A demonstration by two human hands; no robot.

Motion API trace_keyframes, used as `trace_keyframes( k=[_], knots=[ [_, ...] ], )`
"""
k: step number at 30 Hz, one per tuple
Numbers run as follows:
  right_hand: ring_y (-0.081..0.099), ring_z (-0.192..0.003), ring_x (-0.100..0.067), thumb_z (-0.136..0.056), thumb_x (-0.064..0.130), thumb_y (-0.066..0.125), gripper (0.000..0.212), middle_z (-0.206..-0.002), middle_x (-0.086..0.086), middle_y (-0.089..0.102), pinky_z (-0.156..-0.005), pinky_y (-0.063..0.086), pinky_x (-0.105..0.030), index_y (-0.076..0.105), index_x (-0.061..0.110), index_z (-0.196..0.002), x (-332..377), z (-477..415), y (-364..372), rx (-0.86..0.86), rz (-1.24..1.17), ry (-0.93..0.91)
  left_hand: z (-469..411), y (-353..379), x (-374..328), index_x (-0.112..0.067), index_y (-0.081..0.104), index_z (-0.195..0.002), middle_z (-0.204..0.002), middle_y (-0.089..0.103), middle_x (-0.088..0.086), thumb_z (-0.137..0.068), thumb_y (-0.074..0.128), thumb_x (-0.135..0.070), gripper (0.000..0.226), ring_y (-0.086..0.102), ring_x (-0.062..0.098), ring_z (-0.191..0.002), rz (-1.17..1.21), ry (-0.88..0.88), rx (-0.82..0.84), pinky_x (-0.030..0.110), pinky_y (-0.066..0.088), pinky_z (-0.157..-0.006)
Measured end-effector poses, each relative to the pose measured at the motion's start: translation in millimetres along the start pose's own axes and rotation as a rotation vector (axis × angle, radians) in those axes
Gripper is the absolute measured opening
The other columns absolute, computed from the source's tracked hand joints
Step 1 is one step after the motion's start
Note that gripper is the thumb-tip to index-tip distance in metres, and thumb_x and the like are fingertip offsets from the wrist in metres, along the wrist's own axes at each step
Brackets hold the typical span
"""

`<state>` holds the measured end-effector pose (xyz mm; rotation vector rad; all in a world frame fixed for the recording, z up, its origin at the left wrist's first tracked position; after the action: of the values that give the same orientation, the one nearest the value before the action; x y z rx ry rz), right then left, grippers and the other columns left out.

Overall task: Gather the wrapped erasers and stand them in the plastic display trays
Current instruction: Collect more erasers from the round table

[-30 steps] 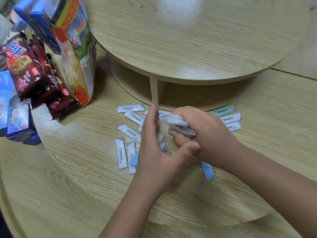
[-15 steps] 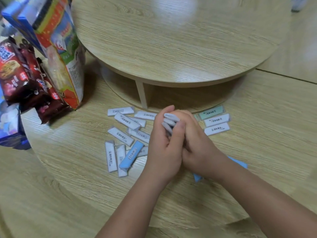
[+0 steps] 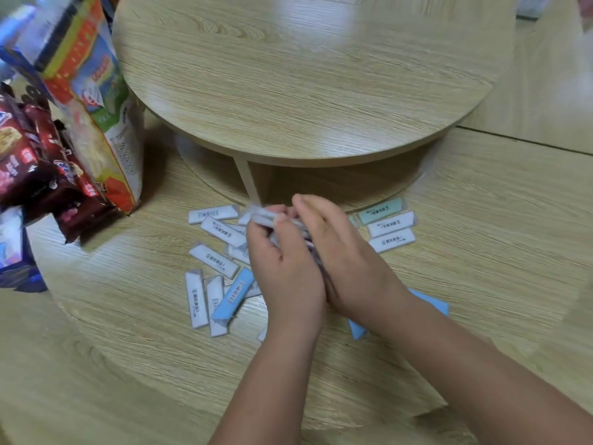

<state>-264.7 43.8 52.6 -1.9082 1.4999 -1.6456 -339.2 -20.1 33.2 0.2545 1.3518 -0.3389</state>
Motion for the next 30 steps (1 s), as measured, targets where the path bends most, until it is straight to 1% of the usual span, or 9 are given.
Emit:
trace_keyframes(
  k=[3, 6, 10, 13, 15, 17, 21, 26, 30],
  knots=[
    [0.052, -0.125, -0.028, -0.096, 0.028, 0.049, 0.055, -0.143, -0.011, 0.048, -0.088, 0.054, -0.046, 0.040, 0.007, -0.146, -3.9, 3.1, 0.3, 0.072, 0.121, -0.057, -11.3, -17.1, 0.1, -0.019, 0.053, -0.095, -0.088, 0.067, 0.000, -0.101, 0.040, -0.020, 0.015, 0.064, 0.016, -0.071, 0.192, -0.060, -0.209, 0.034, 0.053, -0.069],
    [0.062, -0.103, -0.026, -0.094, 0.033, 0.046, 0.053, -0.119, -0.004, 0.064, -0.074, 0.056, -0.048, 0.040, 0.019, -0.145, -9.5, 9.9, 4.8, 0.189, 0.107, -0.048, -21.1, -16.4, -10.6, -0.016, 0.049, -0.091, -0.080, 0.061, 0.002, -0.099, 0.040, -0.018, 0.013, 0.060, 0.015, -0.065, 0.198, -0.029, -0.226, 0.035, 0.053, -0.065],
    [0.060, -0.072, -0.013, -0.091, 0.033, 0.043, 0.055, -0.086, 0.009, 0.064, -0.056, 0.048, -0.025, 0.034, 0.025, -0.145, -7.1, 18.9, -10.0, 0.238, 0.212, -0.055, -30.5, -20.9, -16.2, -0.022, 0.047, -0.085, -0.073, 0.055, -0.001, -0.091, 0.041, -0.022, 0.008, 0.052, 0.020, -0.066, 0.143, 0.042, -0.220, 0.039, 0.046, -0.063],
    [0.060, -0.083, -0.009, -0.091, 0.034, 0.032, 0.057, -0.102, 0.014, 0.061, -0.062, 0.048, -0.028, 0.020, 0.039, -0.147, -37.6, 34.1, -32.6, 0.326, 0.227, 0.090, -38.6, -30.0, -13.4, -0.030, 0.046, -0.078, -0.068, 0.050, 0.002, -0.090, 0.044, -0.031, 0.012, 0.046, 0.021, -0.064, -0.027, 0.102, -0.096, 0.047, 0.043, -0.062],
    [0.056, -0.081, -0.016, -0.090, 0.026, 0.039, 0.056, -0.102, 0.010, 0.052, -0.062, 0.039, -0.029, 0.028, 0.033, -0.145, -67.3, 38.4, -59.7, 0.240, 0.343, 0.119, -34.3, -25.0, -14.1, -0.026, 0.045, -0.076, -0.074, 0.050, 0.015, -0.091, 0.047, -0.038, 0.020, 0.046, 0.025, -0.065, -0.283, 0.181, 0.080, 0.050, 0.046, -0.065],
    [0.047, -0.075, -0.018, -0.092, 0.028, 0.041, 0.044, -0.094, 0.007, 0.043, -0.068, 0.031, -0.028, 0.040, 0.023, -0.135, -91.7, 35.3, -76.0, 0.188, 0.450, 0.114, -25.2, -17.3, -12.6, -0.014, 0.043, -0.075, -0.074, 0.049, 0.010, -0.096, 0.051, -0.040, 0.034, 0.045, 0.020, -0.062, -0.493, 0.264, 0.238, 0.032, 0.042, -0.061],
    [0.048, -0.083, -0.021, -0.096, 0.028, 0.040, 0.032, -0.096, -0.004, 0.052, -0.075, 0.042, -0.035, 0.050, 0.015, -0.124, -106.1, 27.7, -57.1, 0.282, 0.487, -0.008, -10.9, -4.1, -7.4, -0.014, 0.043, -0.072, -0.062, 0.047, -0.001, -0.090, 0.045, -0.052, 0.042, 0.048, 0.015, -0.060, -0.822, 0.346, 0.434, 0.036, 0.039, -0.056],
    [0.045, -0.104, -0.020, -0.097, 0.029, 0.044, 0.034, -0.113, -0.003, 0.051, -0.090, 0.040, -0.038, 0.054, 0.019, -0.128, -110.8, 30.9, -46.3, 0.302, 0.458, 0.017, -0.6, -0.2, -7.5, -0.019, 0.055, -0.090, -0.070, 0.054, -0.005, -0.094, 0.049, -0.025, 0.009, 0.053, 0.009, -0.069, -0.876, 0.392, 0.508, 0.030, 0.043, -0.061],
    [0.043, -0.115, -0.021, -0.094, 0.056, 0.037, 0.056, -0.122, -0.003, 0.048, -0.101, 0.034, -0.038, 0.051, 0.021, -0.135, -113.7, 36.5, -46.3, 0.409, 0.510, 0.014, 3.4, 0.4, -6.5, -0.027, 0.057, -0.105, -0.077, 0.058, -0.011, -0.091, 0.047, -0.029, 0.018, 0.056, 0.005, -0.077, -0.779, 0.301, 0.541, 0.032, 0.047, -0.068]
  ],
)
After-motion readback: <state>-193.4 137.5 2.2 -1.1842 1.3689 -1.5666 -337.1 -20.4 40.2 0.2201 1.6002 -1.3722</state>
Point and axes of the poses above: each hand's wrist, its own z-axis away from the middle knuckle, its own y-axis out of the palm, x = y × z, the point moved 8 cm from there along -z, towards the middle knuckle
